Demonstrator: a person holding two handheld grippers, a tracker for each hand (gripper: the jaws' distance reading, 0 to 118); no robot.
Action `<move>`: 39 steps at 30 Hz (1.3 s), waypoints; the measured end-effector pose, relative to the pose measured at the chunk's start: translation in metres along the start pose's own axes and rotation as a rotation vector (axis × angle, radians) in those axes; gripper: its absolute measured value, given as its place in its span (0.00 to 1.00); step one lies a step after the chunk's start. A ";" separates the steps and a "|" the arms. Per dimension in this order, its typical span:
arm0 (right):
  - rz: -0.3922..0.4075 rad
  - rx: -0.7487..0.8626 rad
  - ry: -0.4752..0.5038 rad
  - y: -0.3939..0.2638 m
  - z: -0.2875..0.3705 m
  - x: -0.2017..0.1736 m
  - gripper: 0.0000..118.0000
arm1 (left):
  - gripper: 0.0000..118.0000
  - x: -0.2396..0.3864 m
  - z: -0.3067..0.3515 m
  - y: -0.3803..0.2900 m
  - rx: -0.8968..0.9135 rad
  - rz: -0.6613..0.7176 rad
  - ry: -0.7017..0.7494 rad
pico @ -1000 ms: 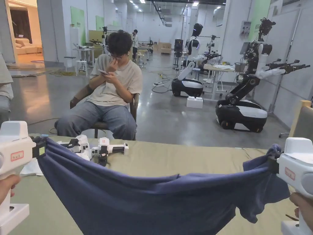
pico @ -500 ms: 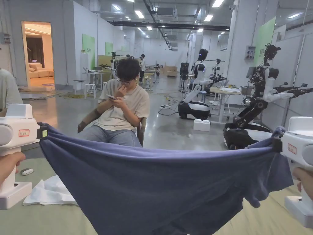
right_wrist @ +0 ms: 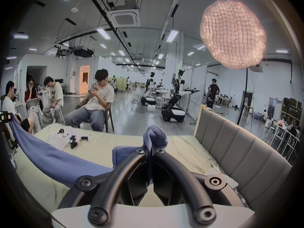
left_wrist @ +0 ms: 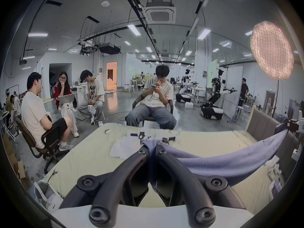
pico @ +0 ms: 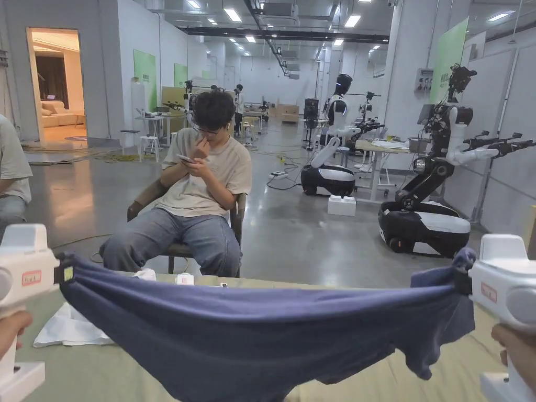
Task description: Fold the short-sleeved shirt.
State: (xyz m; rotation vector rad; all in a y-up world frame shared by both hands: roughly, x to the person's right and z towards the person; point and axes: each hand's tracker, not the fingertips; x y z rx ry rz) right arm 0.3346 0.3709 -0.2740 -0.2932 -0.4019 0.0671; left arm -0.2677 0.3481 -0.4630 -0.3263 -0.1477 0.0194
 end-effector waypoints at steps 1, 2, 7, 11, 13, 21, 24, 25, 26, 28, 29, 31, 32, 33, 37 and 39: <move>0.008 -0.016 -0.005 -0.016 -0.008 0.005 0.01 | 0.01 0.000 0.004 -0.018 -0.012 -0.013 -0.010; 0.015 -0.032 -0.005 -0.031 -0.006 0.006 0.01 | 0.01 -0.002 0.010 -0.036 -0.014 -0.005 -0.016; 0.063 -0.114 -0.006 -0.103 0.021 0.009 0.01 | 0.01 -0.008 0.042 -0.116 -0.075 0.026 -0.028; 0.074 -0.162 -0.023 -0.151 0.050 0.011 0.01 | 0.01 -0.024 0.065 -0.168 -0.129 0.077 -0.053; 0.072 -0.191 -0.033 -0.174 0.068 0.012 0.01 | 0.01 -0.026 0.078 -0.195 -0.176 0.074 -0.052; 0.072 -0.339 -0.044 -0.257 0.115 0.005 0.01 | 0.01 -0.053 0.115 -0.287 -0.319 0.126 -0.036; 0.066 -0.398 -0.044 -0.285 0.118 0.001 0.01 | 0.01 -0.048 0.129 -0.309 -0.383 0.161 -0.017; 0.069 -0.417 -0.049 -0.292 0.119 0.000 0.01 | 0.01 -0.048 0.129 -0.316 -0.404 0.155 -0.017; 0.069 -0.429 -0.050 -0.297 0.119 -0.001 0.01 | 0.01 -0.046 0.134 -0.320 -0.417 0.154 -0.011; 0.063 -0.448 -0.056 -0.308 0.120 -0.003 0.01 | 0.02 -0.048 0.135 -0.329 -0.451 0.151 -0.007; 0.064 -0.458 -0.063 -0.311 0.121 -0.003 0.02 | 0.04 -0.048 0.134 -0.331 -0.463 0.151 0.005; 0.086 -0.467 -0.099 -0.318 0.123 -0.008 0.10 | 0.11 -0.054 0.130 -0.337 -0.474 0.149 0.026; 0.097 -0.458 -0.119 -0.319 0.125 -0.012 0.22 | 0.19 -0.053 0.130 -0.336 -0.481 0.126 0.056; 0.105 -0.444 -0.133 -0.319 0.126 -0.014 0.36 | 0.25 -0.050 0.130 -0.335 -0.477 0.088 0.110; 0.052 -0.359 -0.093 -0.304 0.133 -0.029 0.56 | 0.46 -0.026 0.136 -0.322 -0.429 0.001 0.103; 0.037 -0.308 -0.053 -0.294 0.134 -0.042 0.56 | 0.46 -0.017 0.130 -0.317 -0.409 -0.007 0.078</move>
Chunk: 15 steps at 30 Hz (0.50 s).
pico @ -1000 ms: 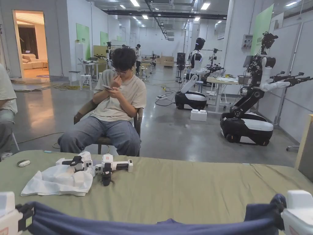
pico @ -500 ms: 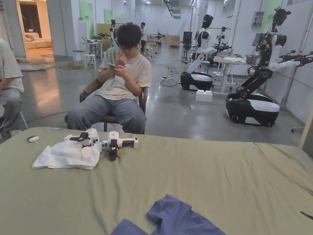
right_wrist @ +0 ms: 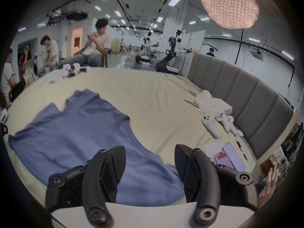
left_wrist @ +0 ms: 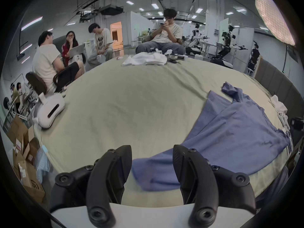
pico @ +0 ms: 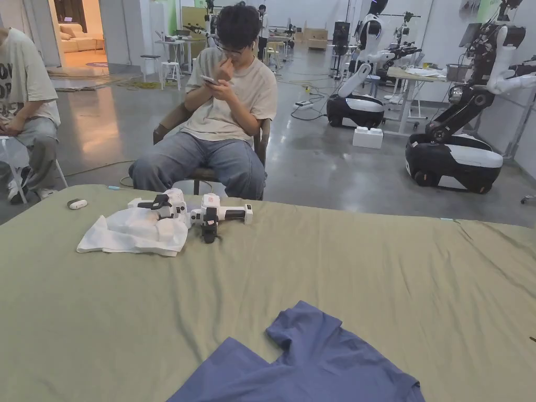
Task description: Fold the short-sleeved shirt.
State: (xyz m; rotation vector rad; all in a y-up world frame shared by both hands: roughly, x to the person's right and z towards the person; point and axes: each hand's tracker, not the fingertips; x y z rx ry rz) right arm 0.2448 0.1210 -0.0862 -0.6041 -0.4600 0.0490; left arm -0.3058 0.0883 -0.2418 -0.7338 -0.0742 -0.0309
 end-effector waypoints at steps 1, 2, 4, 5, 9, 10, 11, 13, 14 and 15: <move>0.001 0.032 0.021 0.005 0.002 -0.007 0.56 | 0.46 0.006 0.001 0.006 0.016 -0.007 -0.015; 0.006 0.062 0.039 0.014 0.004 -0.016 0.56 | 0.45 0.014 0.002 0.012 0.048 -0.022 -0.036; 0.003 0.123 0.067 0.026 0.008 -0.032 0.56 | 0.45 0.035 0.006 0.024 0.100 -0.045 -0.053; -0.008 0.164 0.087 0.034 0.011 -0.042 0.56 | 0.44 0.046 0.009 0.034 0.141 -0.063 -0.068; -0.044 0.291 0.137 0.068 0.020 -0.073 0.54 | 0.37 0.086 0.026 0.069 0.322 -0.080 -0.109; -0.044 0.318 0.141 0.079 0.022 -0.079 0.53 | 0.36 0.095 0.032 0.078 0.363 -0.080 -0.121; -0.045 0.348 0.142 0.088 0.026 -0.086 0.47 | 0.34 0.104 0.038 0.085 0.402 -0.088 -0.126; -0.051 0.409 0.149 0.103 0.033 -0.095 0.41 | 0.31 0.120 0.047 0.100 0.475 -0.096 -0.127; -0.053 0.430 0.151 0.110 0.034 -0.099 0.41 | 0.30 0.126 0.051 0.106 0.506 -0.103 -0.127; -0.051 0.437 0.143 0.116 0.037 -0.102 0.34 | 0.24 0.133 0.054 0.111 0.529 -0.112 -0.121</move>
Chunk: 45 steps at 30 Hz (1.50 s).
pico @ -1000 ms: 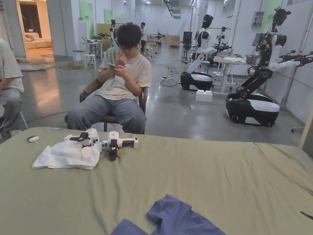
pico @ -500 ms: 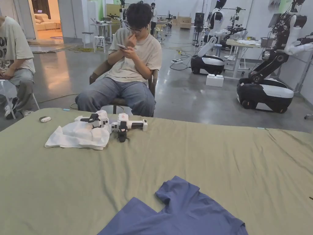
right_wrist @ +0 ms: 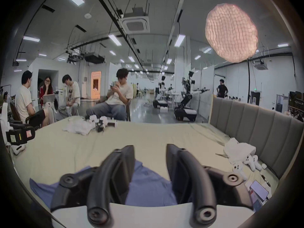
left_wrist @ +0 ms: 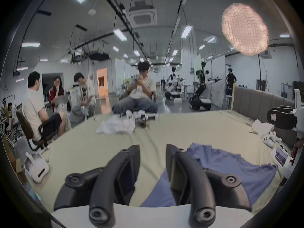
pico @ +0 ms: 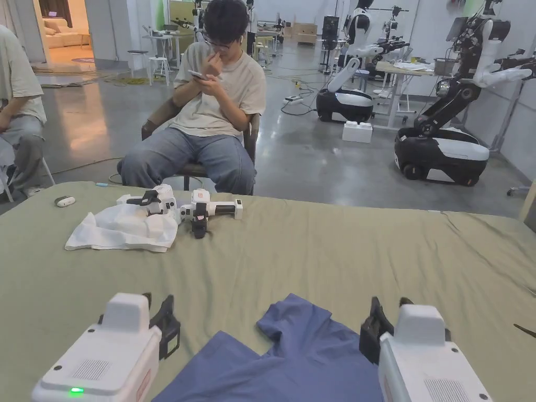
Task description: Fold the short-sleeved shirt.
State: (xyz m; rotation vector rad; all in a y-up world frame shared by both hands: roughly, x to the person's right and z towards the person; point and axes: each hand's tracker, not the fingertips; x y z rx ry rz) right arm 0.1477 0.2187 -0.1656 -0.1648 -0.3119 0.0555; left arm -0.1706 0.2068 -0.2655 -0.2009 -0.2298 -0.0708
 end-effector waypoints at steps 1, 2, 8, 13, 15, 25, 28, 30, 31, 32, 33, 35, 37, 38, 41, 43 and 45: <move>-0.002 0.012 -0.013 0.005 0.000 -0.003 0.27 | 0.18 0.004 0.000 0.004 0.011 -0.009 0.002; -0.008 0.022 -0.017 0.009 -0.001 -0.005 0.17 | 0.10 0.008 0.000 0.009 0.028 -0.014 0.004; -0.046 0.065 -0.022 0.019 -0.002 -0.008 0.00 | 0.00 0.015 0.006 0.020 0.093 -0.008 0.012; -0.024 0.097 -0.015 0.020 0.002 -0.010 0.00 | 0.00 -0.003 0.017 0.016 0.092 -0.017 0.040; 0.000 0.087 -0.005 0.017 0.001 -0.011 0.00 | 0.00 -0.021 0.020 0.006 0.014 -0.008 0.043; 0.069 -0.027 0.048 -0.016 -0.011 -0.022 0.00 | 0.02 -0.158 0.013 -0.078 -0.480 0.219 0.151; 0.071 -0.060 0.059 -0.025 -0.014 -0.025 0.00 | 0.16 -0.179 0.006 -0.099 -0.626 0.293 0.146; 0.075 -0.081 0.064 -0.030 -0.017 -0.028 0.00 | 0.25 -0.186 0.000 -0.114 -0.685 0.333 0.127; 0.077 -0.089 0.066 -0.033 -0.017 -0.028 0.00 | 0.35 -0.187 -0.004 -0.121 -0.718 0.347 0.130; 0.080 -0.103 0.068 -0.036 -0.019 -0.029 0.00 | 0.48 -0.184 -0.008 -0.126 -0.747 0.355 0.130; 0.081 -0.114 0.070 -0.039 -0.019 -0.030 0.00 | 0.53 -0.184 -0.012 -0.132 -0.766 0.369 0.111; 0.086 -0.131 0.070 -0.044 -0.020 -0.030 0.00 | 0.55 -0.181 -0.021 -0.144 -0.812 0.374 0.105; 0.093 -0.149 0.069 -0.048 -0.021 -0.030 0.00 | 0.55 -0.183 -0.033 -0.160 -0.874 0.395 0.098; 0.094 -0.154 0.069 -0.050 -0.021 -0.029 0.00 | 0.54 -0.180 -0.036 -0.165 -0.904 0.394 0.123; 0.100 -0.178 0.064 -0.056 -0.024 -0.027 0.00 | 0.50 -0.171 -0.041 -0.176 -0.881 0.324 0.157; 0.100 -0.188 0.059 -0.059 -0.026 -0.025 0.00 | 0.42 -0.160 -0.044 -0.174 -0.879 0.266 0.168; 0.097 -0.203 0.054 -0.062 -0.030 -0.023 0.00 | 0.26 -0.150 -0.040 -0.176 -0.869 0.246 0.158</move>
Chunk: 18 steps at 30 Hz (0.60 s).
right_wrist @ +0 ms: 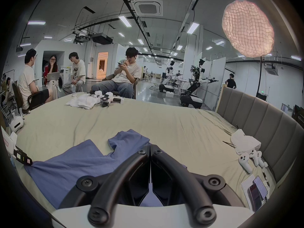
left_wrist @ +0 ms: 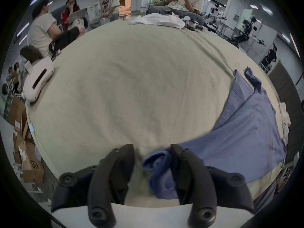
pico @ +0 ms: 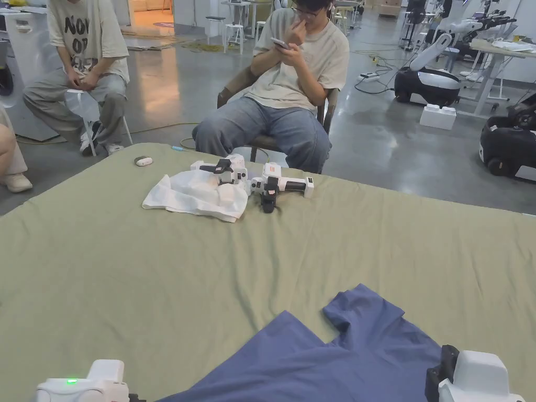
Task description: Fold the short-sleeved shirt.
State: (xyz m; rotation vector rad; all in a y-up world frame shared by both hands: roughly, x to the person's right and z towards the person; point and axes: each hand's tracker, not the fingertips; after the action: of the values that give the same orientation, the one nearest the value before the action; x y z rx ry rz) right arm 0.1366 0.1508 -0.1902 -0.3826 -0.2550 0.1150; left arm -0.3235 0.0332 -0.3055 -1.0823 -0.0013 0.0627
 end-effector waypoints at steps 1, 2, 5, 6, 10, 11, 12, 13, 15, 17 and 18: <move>-0.006 -0.008 0.002 -0.001 -0.003 0.001 0.00 | 0.17 0.005 -0.002 0.000 0.002 -0.013 -0.005; -0.011 -0.016 0.003 -0.002 -0.006 0.002 0.00 | 0.04 0.008 -0.004 0.000 0.006 -0.032 -0.017; -0.042 -0.047 0.017 -0.003 -0.020 0.007 0.00 | 0.00 0.010 -0.008 -0.006 0.008 -0.031 -0.032; -0.054 -0.057 0.021 -0.003 -0.025 0.010 0.00 | 0.00 0.008 -0.008 -0.006 0.012 -0.028 -0.028; -0.056 -0.154 0.087 0.004 -0.068 0.029 0.01 | 0.00 -0.002 0.008 -0.011 0.070 -0.007 -0.066; -0.060 -0.186 0.113 0.006 -0.086 0.035 0.07 | 0.00 -0.001 0.018 -0.012 0.086 -0.006 -0.059; -0.029 -0.240 0.127 0.009 -0.104 0.039 0.13 | 0.00 -0.002 0.024 -0.013 0.102 0.004 -0.056; -0.002 -0.281 0.139 0.011 -0.120 0.042 0.17 | 0.00 -0.004 0.028 -0.014 0.126 0.019 -0.068; 0.037 -0.359 0.171 0.015 -0.158 0.049 0.31 | 0.00 -0.010 0.038 -0.013 0.159 0.043 -0.093; 0.085 -0.420 0.190 0.015 -0.195 0.051 0.57 | 0.00 -0.011 0.045 -0.014 0.189 0.041 -0.098; 0.116 -0.463 0.200 0.013 -0.212 0.052 0.59 | 0.00 -0.011 0.047 -0.015 0.193 0.040 -0.101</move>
State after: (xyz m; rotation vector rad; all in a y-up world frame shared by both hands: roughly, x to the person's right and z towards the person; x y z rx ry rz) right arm 0.2429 0.0955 -0.3737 -0.8645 -0.0583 0.1305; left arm -0.3353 0.0669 -0.2700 -0.8859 -0.0634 0.1502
